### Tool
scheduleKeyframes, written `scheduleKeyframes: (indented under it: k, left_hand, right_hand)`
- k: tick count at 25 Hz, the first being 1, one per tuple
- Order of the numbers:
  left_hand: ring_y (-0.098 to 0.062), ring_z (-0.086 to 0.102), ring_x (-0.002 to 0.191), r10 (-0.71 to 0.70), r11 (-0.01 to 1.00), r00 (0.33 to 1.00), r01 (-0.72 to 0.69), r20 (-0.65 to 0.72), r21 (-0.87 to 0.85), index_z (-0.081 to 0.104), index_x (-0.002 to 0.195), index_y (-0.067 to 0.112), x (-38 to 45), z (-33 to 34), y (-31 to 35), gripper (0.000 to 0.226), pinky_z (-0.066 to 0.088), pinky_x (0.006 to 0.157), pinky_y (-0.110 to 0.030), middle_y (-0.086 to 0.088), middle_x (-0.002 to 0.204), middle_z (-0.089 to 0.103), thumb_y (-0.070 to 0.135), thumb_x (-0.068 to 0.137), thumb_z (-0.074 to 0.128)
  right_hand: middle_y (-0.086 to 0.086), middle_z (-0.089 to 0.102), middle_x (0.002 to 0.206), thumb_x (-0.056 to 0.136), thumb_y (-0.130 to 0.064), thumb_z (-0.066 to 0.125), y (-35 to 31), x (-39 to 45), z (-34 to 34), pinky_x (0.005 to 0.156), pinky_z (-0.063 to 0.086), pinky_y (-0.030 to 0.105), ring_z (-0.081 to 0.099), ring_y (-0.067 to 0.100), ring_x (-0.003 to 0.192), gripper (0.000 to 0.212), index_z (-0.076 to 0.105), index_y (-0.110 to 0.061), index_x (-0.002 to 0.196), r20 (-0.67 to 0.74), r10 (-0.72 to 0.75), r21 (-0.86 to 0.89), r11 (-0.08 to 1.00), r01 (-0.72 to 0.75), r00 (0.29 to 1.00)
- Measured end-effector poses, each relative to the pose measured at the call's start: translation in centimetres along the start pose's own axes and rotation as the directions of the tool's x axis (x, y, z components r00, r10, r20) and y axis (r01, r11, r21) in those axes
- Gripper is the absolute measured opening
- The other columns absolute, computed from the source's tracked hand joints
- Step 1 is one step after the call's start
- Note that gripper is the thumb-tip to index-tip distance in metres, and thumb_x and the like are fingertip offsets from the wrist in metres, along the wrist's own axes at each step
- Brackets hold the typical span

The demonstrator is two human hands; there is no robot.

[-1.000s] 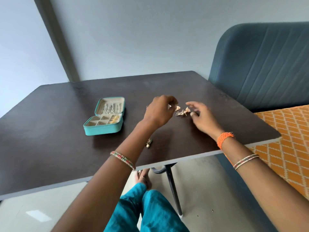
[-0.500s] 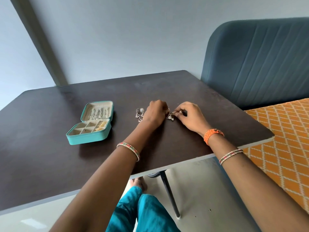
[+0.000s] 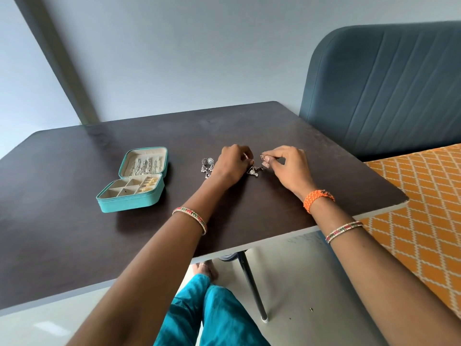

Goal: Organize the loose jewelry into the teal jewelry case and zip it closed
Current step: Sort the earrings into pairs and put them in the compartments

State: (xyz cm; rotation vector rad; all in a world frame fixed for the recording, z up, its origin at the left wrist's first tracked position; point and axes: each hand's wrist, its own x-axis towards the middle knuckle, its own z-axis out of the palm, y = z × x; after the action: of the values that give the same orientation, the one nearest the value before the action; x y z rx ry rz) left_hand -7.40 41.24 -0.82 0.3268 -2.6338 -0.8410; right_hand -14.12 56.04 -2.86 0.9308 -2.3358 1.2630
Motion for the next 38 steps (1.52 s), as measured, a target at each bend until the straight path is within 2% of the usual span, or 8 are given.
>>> scheduleKeyframes:
  k: [6, 10, 18, 23, 27, 30, 34, 38]
  left_hand:
    - [-0.019, 0.059, 0.076, -0.021, 0.996, 0.995, 0.012, -0.102, -0.092, 0.072, 0.080, 0.007, -0.1, 0.1, -0.2, 0.006, 0.046, 0.071, -0.024, -0.009, 0.079, 0.070, 0.008, 0.082, 0.066]
    - [0.005, 0.050, 0.051, -0.123, 0.957, 0.971, 0.062, -0.204, -0.282, 0.072, 0.080, 0.005, -0.6, -0.3, -0.1, 0.005, 0.034, 0.053, -0.004, 0.000, 0.068, 0.063, 0.009, 0.081, 0.070]
    - [0.001, 0.052, 0.057, -0.217, 0.850, 0.930, 0.031, -0.298, -0.526, 0.063, 0.072, 0.016, -2.1, -4.2, 0.4, 0.014, 0.042, 0.059, -0.015, 0.004, 0.067, 0.065, 0.016, 0.085, 0.068]
    - [-0.012, 0.065, 0.070, -0.205, 0.385, 0.978, 0.036, -0.048, -0.922, 0.049, 0.082, 0.010, -6.5, -6.1, 1.5, 0.015, 0.056, 0.069, -0.026, -0.009, 0.083, 0.066, 0.005, 0.096, 0.049]
    - [-0.011, 0.068, 0.066, -0.252, 0.117, 0.964, -0.056, -0.085, -0.991, 0.054, 0.086, 0.007, -10.5, -7.1, 1.3, 0.010, 0.057, 0.066, -0.024, -0.006, 0.074, 0.071, -0.002, 0.090, 0.055]
    - [-0.013, 0.066, 0.066, -0.325, 0.221, 0.916, -0.166, -0.233, -0.961, 0.059, 0.089, 0.006, -13.0, -7.5, 1.3, 0.006, 0.057, 0.066, -0.025, -0.005, 0.073, 0.070, 0.000, 0.087, 0.060]
    - [-0.008, 0.063, 0.068, -0.325, 0.575, 0.804, -0.251, -0.499, -0.779, 0.067, 0.084, 0.008, -15.9, -8.1, 1.6, 0.006, 0.052, 0.065, -0.021, -0.003, 0.074, 0.068, 0.003, 0.083, 0.068]
    - [0.000, 0.062, 0.064, -0.358, 0.603, 0.756, -0.262, -0.548, -0.754, 0.070, 0.086, 0.004, -18.1, -8.6, 1.5, 0.010, 0.049, 0.059, -0.015, 0.007, 0.069, 0.069, -0.002, 0.079, 0.070]
  right_hand:
    - [-0.003, 0.071, 0.085, 0.085, -0.011, 0.064, -0.1, 0.0, -0.1, 0.064, 0.037, 0.001, 0.063, 0.008, 0.078, 0.013, 0.076, -0.012, 0.090, -0.028, 0.010, 0.035, 0.999, -0.009, 1.000]
    - [-0.005, 0.070, 0.082, 0.085, -0.010, 0.064, 0.1, 0.1, -0.3, 0.070, 0.047, 0.007, 0.064, 0.000, 0.075, 0.012, 0.076, -0.010, 0.089, -0.070, 0.081, 0.160, 0.985, -0.069, 0.994]
    - [-0.008, 0.065, 0.071, 0.086, -0.010, 0.065, -0.7, 0.0, -1.1, 0.064, 0.044, 0.014, 0.064, -0.001, 0.063, 0.006, 0.059, -0.011, 0.086, -0.109, 0.154, 0.374, 0.921, -0.103, 0.982]
    - [0.007, 0.066, 0.076, 0.085, 0.003, 0.061, -7.1, -1.6, -0.9, 0.063, 0.049, 0.020, 0.062, 0.006, 0.068, 0.021, 0.056, -0.017, 0.079, 0.005, 0.103, 0.625, 0.776, -0.084, 0.995]
    - [0.004, 0.067, 0.080, 0.087, 0.003, 0.059, -12.4, -4.5, -0.1, 0.061, 0.051, 0.022, 0.063, 0.011, 0.071, 0.019, 0.061, -0.015, 0.083, 0.107, 0.136, 0.794, 0.584, -0.167, 0.985]
    - [0.007, 0.069, 0.085, 0.087, 0.000, 0.061, -14.9, -6.2, 0.8, 0.065, 0.053, 0.023, 0.066, 0.012, 0.076, 0.012, 0.065, -0.011, 0.090, 0.136, 0.159, 0.817, 0.540, -0.202, 0.978]
    - [0.008, 0.069, 0.082, 0.087, -0.005, 0.064, -17.3, -8.0, 1.8, 0.070, 0.054, 0.023, 0.066, 0.010, 0.076, 0.007, 0.065, -0.010, 0.092, 0.180, 0.143, 0.821, 0.523, -0.229, 0.973]
    - [0.004, 0.067, 0.076, 0.089, -0.005, 0.062, -19.2, -9.2, 2.0, 0.066, 0.052, 0.019, 0.064, 0.006, 0.070, 0.006, 0.063, -0.010, 0.087, 0.157, 0.192, 0.841, 0.488, -0.233, 0.969]
